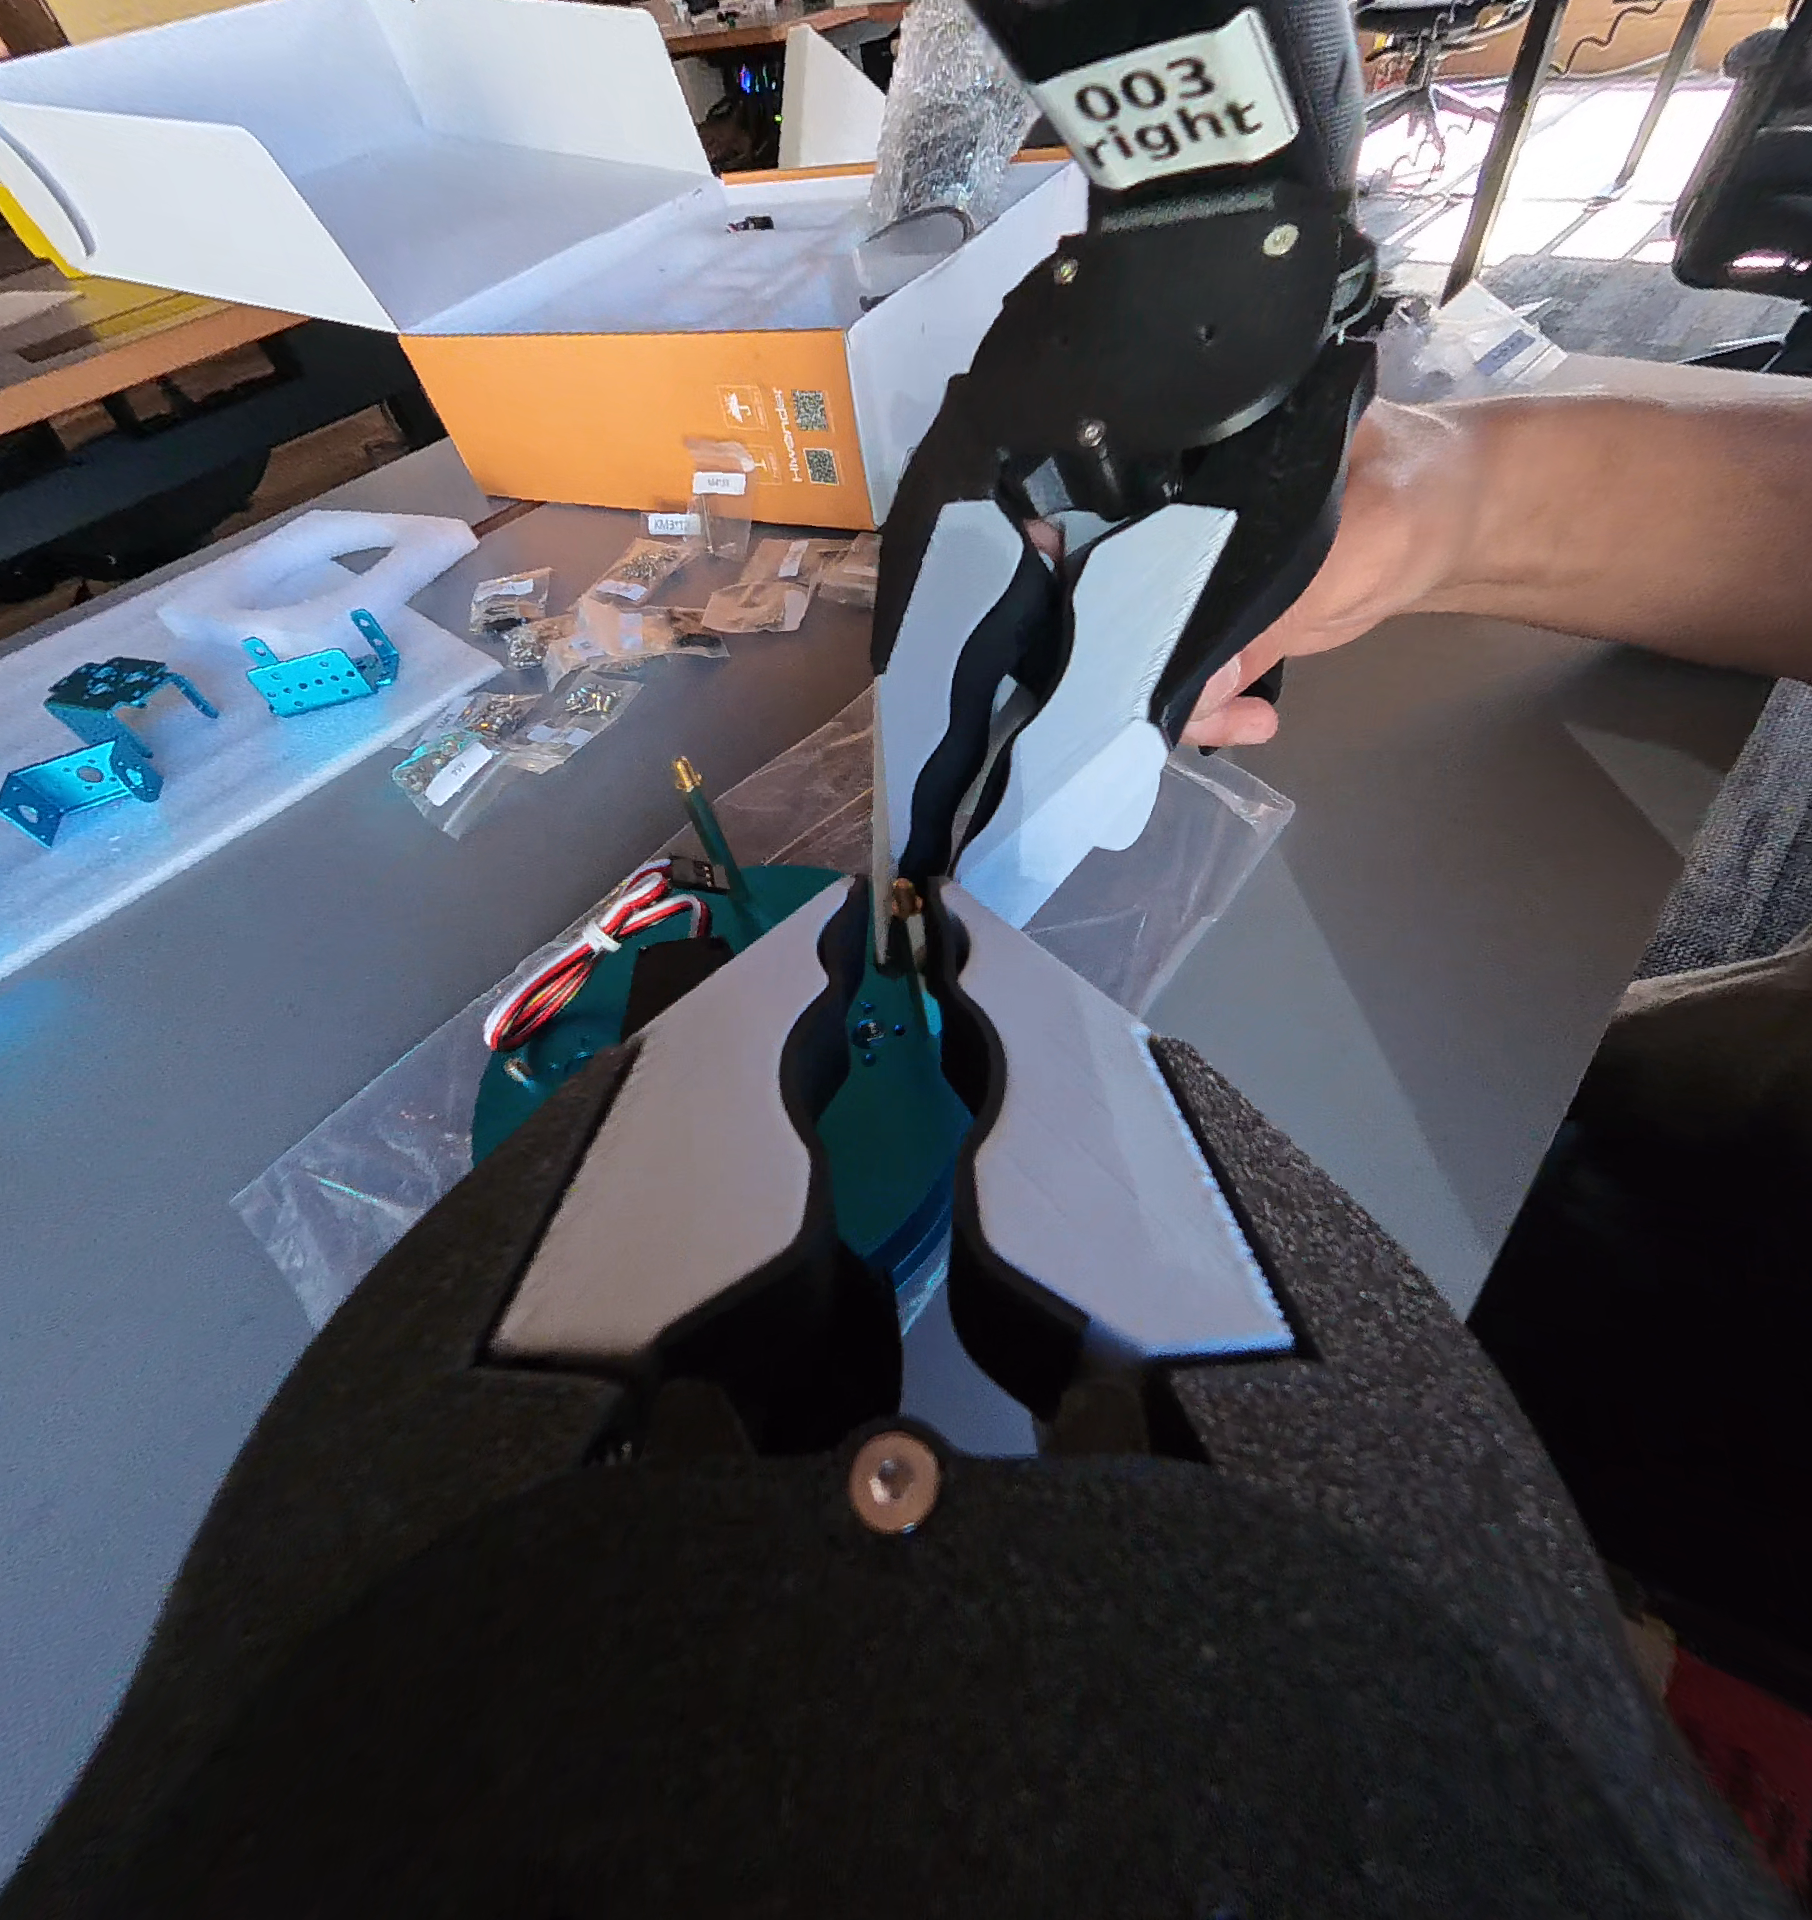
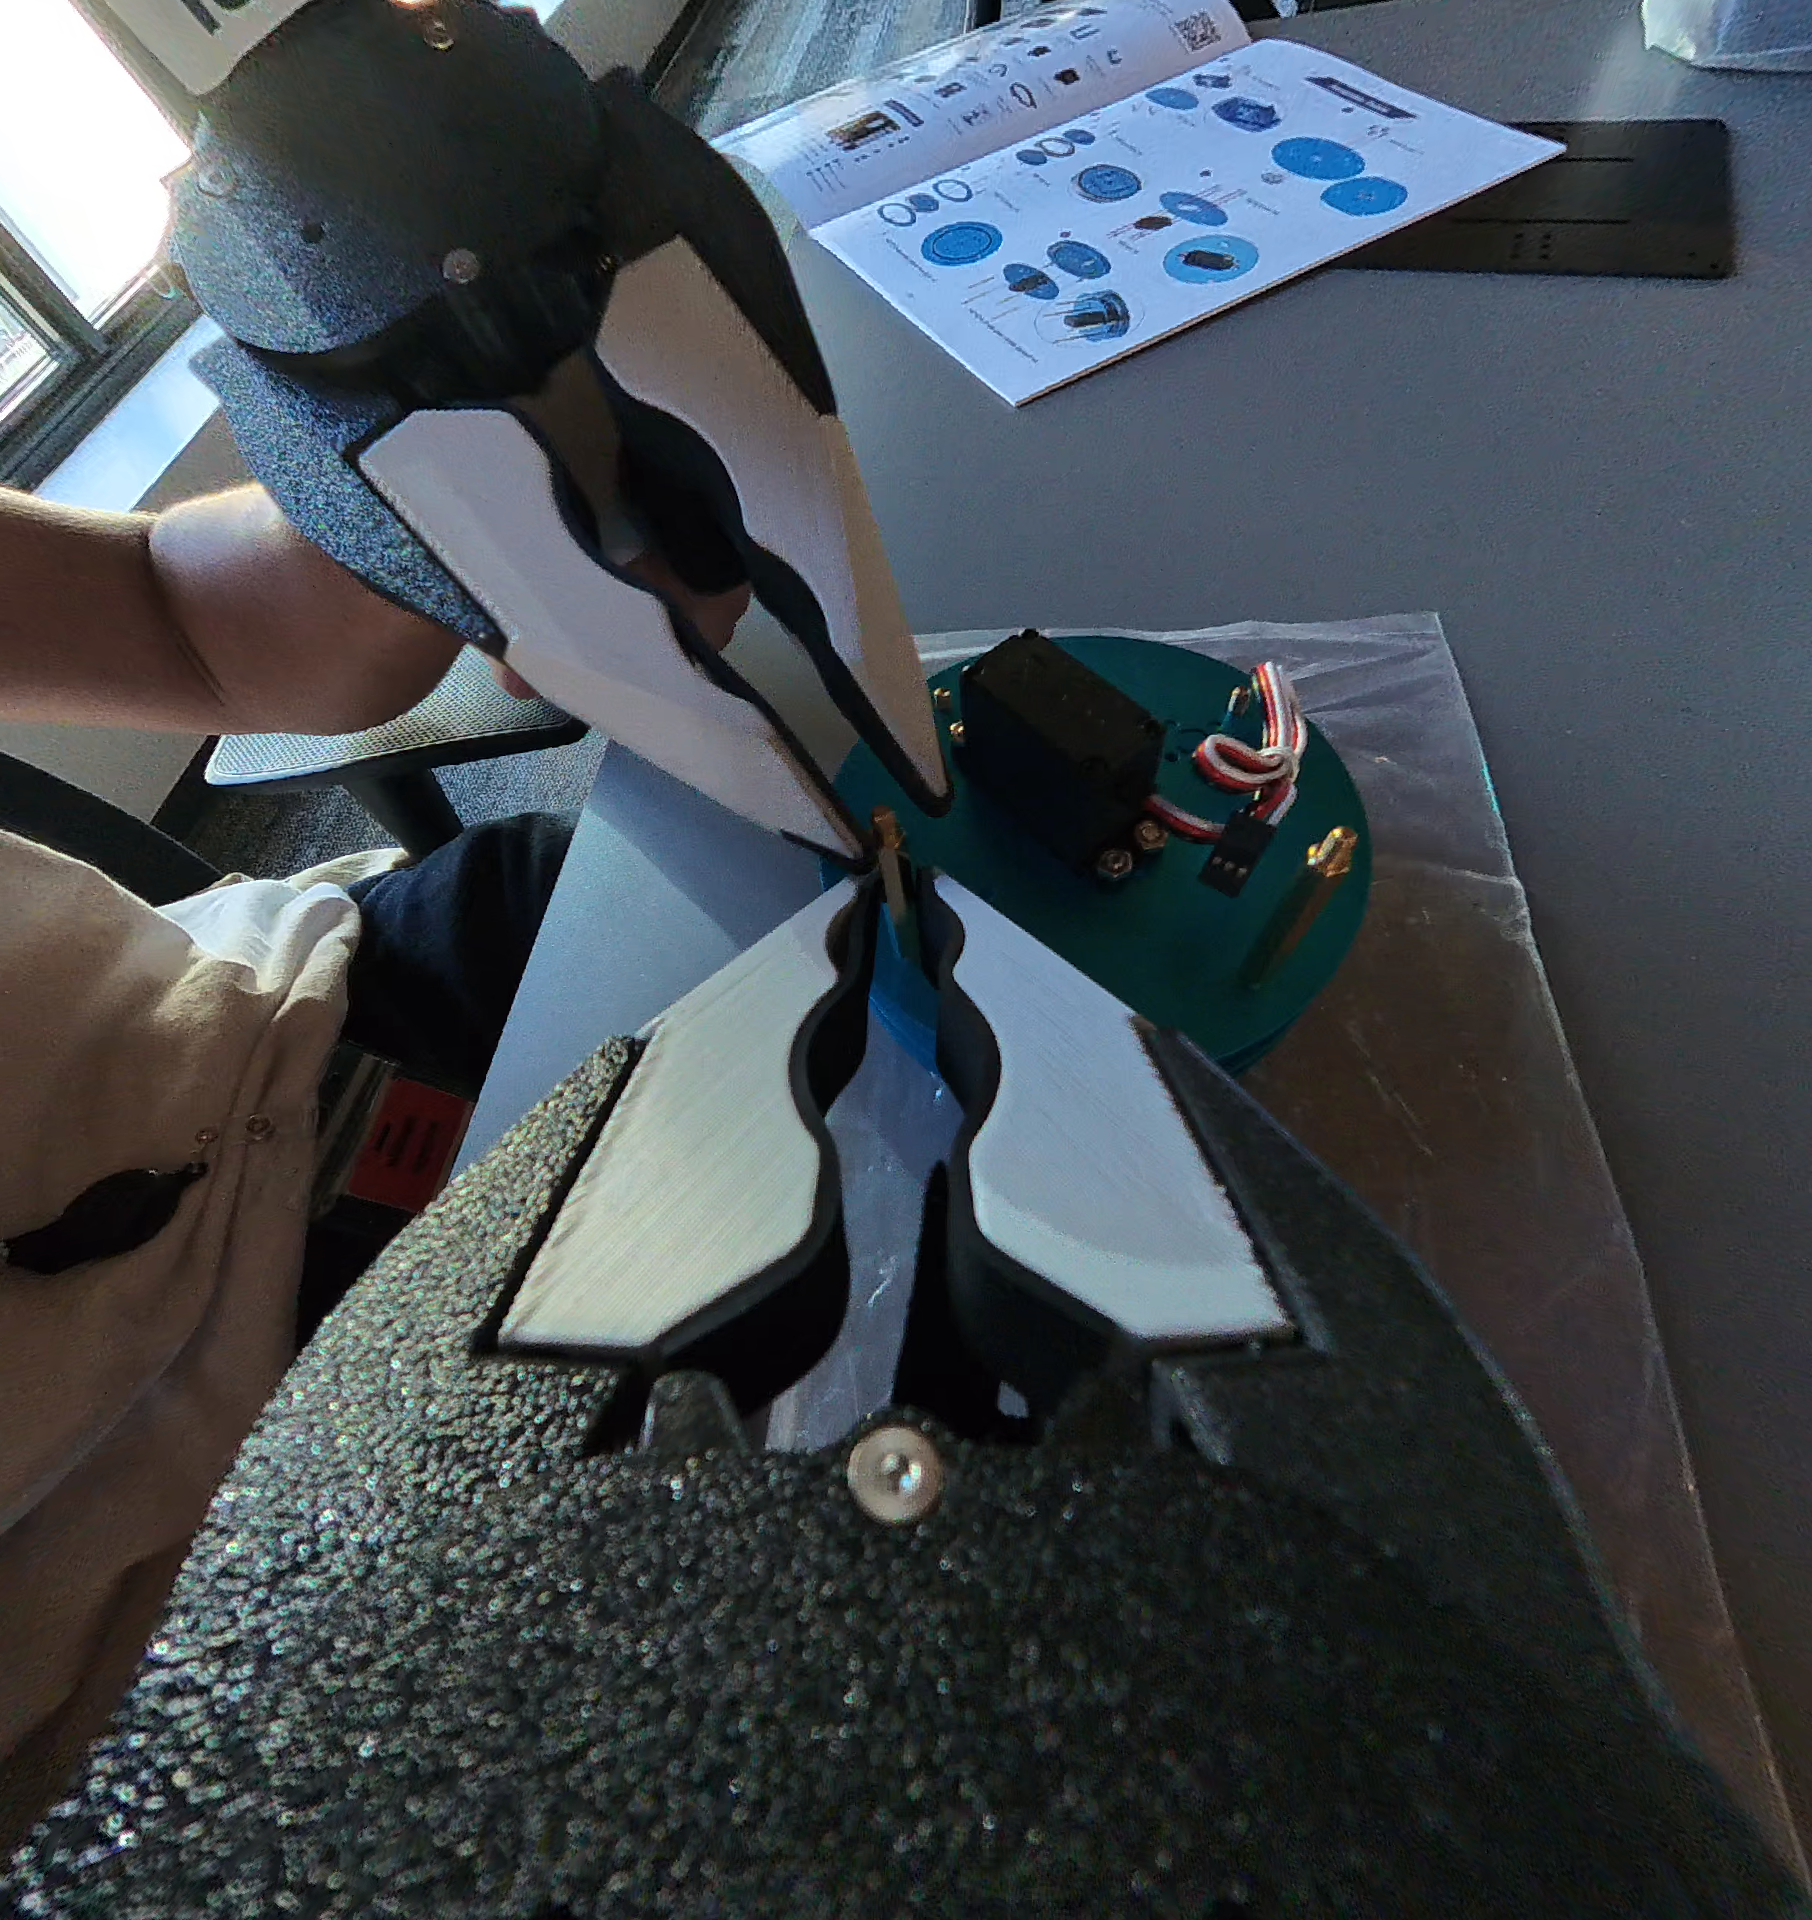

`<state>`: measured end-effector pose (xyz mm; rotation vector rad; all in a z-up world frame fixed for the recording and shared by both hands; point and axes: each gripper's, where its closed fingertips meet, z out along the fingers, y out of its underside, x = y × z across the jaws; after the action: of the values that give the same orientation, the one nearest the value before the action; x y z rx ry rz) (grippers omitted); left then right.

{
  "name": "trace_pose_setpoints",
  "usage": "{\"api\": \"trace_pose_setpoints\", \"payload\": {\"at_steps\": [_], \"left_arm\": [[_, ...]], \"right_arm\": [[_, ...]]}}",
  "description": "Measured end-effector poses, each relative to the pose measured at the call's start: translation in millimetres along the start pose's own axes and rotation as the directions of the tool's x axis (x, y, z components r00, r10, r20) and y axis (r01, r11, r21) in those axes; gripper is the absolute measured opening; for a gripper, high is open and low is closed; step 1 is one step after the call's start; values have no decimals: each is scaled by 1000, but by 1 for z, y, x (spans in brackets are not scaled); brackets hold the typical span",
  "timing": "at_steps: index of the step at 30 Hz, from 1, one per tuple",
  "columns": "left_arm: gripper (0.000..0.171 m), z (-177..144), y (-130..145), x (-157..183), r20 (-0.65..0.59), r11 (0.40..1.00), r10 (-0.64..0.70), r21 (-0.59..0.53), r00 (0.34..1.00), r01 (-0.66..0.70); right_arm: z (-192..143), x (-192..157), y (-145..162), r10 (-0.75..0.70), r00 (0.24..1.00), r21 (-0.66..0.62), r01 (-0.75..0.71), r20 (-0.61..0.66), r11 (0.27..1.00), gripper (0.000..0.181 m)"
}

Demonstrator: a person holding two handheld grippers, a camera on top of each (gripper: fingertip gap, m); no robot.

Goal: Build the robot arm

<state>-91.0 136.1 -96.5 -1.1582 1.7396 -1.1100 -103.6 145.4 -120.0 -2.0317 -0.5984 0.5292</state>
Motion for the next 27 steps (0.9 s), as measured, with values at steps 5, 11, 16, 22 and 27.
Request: {"api": "trace_pose_setpoints", "payload": {"at_steps": [5, 11, 16, 22, 27], "left_arm": [[4, 1, 0, 2, -21, 999, 36, 5, 999, -35], [5, -1, 1, 2, -53, 999, 53, 14, 997, -53], [5, 0, 1, 2, -57, 996, 94, 8, 994, -93], [4, -1, 1, 2, -65, 994, 105, 16, 992, -104], [3, 1, 1, 1, -71, 994, 105, 17, 992, -104]], "right_arm": [[-2, 0, 1, -18, 1000, -3, 18, -13, 1000, 6], [-6, -3, -3, -52, 999, 35, 52, 12, 998, 15], [5, -9, 1, -93, 995, 9, 93, 39, 996, 24], [-7, -4, 6, -90, 996, -11, 90, 17, 996, 15], [1, 0, 4, -85, 996, -9, 85, 7, 996, 13]]}}
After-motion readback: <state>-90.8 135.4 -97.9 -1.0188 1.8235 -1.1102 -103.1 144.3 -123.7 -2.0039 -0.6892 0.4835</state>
